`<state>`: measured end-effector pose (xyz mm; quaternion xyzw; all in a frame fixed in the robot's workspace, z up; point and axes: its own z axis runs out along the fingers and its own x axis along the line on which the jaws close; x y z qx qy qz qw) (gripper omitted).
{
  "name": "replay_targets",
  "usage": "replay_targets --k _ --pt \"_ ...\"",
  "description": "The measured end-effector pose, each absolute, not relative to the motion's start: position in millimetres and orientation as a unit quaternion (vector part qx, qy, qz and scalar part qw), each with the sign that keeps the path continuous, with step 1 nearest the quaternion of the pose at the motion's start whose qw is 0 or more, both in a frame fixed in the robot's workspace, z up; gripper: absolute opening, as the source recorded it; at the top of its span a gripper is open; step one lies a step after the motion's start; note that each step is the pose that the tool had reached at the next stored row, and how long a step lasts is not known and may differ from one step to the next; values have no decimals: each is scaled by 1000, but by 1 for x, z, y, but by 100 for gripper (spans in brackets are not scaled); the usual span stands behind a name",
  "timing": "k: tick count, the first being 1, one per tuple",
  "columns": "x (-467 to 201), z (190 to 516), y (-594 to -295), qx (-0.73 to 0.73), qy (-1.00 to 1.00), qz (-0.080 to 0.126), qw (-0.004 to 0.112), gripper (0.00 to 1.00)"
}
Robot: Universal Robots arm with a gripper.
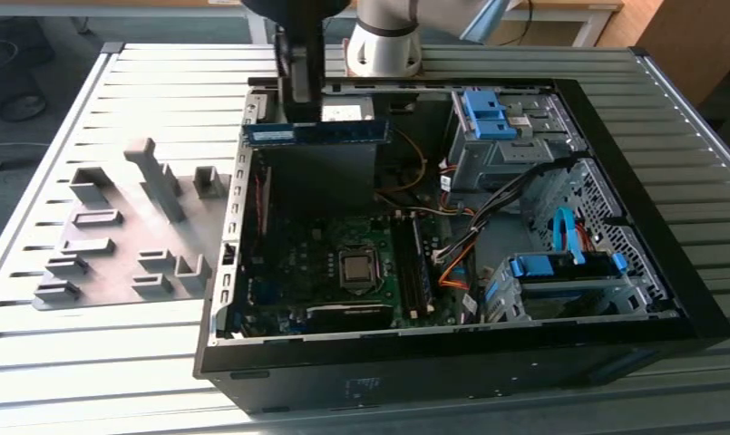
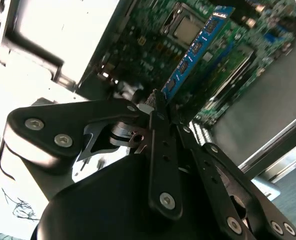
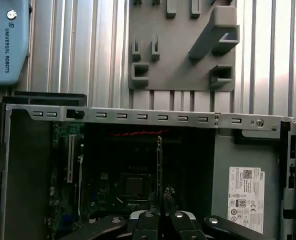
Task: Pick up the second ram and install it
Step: 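Pick up the second ram and move it above second insertion slot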
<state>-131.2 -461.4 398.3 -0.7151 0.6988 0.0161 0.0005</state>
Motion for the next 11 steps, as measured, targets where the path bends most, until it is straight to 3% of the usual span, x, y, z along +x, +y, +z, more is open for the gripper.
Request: replay_targets --k 11 --pt "-81 396 -461 -715 699 16 1 14"
